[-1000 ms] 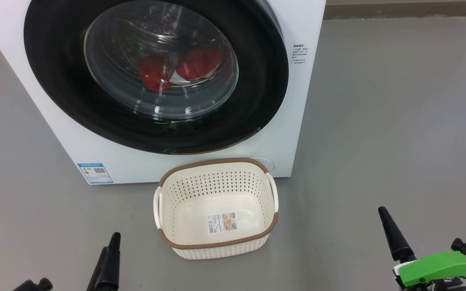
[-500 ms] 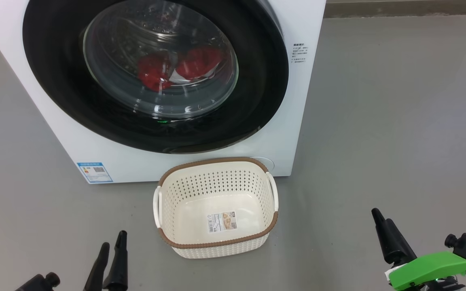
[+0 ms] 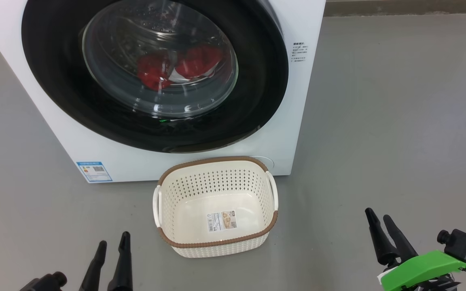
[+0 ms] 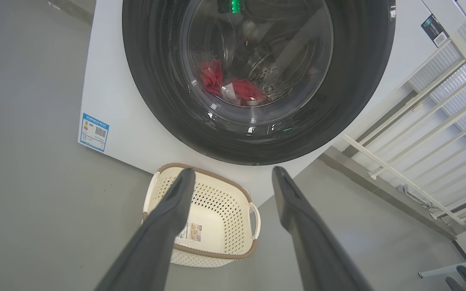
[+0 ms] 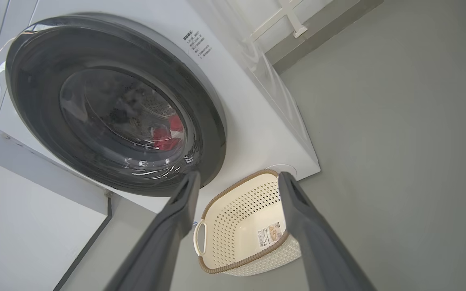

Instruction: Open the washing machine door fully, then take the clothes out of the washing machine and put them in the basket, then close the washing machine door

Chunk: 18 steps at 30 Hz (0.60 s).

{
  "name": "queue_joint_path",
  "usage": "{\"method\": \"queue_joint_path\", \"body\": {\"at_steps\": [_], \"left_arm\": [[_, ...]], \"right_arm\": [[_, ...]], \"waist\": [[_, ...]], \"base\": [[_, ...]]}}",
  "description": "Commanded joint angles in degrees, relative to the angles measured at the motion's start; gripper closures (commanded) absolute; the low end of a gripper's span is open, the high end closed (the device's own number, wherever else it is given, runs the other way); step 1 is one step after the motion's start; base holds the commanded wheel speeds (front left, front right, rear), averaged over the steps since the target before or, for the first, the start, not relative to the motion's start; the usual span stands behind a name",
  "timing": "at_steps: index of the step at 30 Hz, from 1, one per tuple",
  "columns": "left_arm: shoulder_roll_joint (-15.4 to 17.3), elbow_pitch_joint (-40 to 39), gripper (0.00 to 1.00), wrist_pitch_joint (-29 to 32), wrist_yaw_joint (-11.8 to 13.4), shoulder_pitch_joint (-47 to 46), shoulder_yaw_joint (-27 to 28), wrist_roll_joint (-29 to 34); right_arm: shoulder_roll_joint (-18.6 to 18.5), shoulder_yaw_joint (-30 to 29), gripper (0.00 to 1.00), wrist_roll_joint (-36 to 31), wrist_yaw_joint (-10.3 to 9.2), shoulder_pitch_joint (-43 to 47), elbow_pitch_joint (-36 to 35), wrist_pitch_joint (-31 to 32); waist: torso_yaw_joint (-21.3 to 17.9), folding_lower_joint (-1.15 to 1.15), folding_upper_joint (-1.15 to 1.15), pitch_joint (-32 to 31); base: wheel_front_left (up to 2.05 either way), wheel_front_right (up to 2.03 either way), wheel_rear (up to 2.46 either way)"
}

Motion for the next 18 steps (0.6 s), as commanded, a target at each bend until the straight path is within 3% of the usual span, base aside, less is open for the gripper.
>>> {"method": "queue_joint_path", "body": {"at_steps": [1, 18], "left_arm": [[0.8, -2.1, 0.0, -0.9, 0.5, -0.3, 0.9, 2.1], [1.3, -4.2, 0.0, -3.6, 2.0, 0.6, -0.3, 13.4]], "right_arm": [[-1.2, 0.9, 0.0, -1.5, -0.02, -1.6, -1.6, -1.0], [-2.4, 2.9, 0.0, -10.0, -0.03, -1.7, -1.1, -3.7]], "waist": [[0.0, 0.0, 0.0, 0.0], [0.0, 0.0, 0.0, 0.2]], "base": [[0.0, 0.0, 0.0], [0.0, 0.0, 0.0]]}}
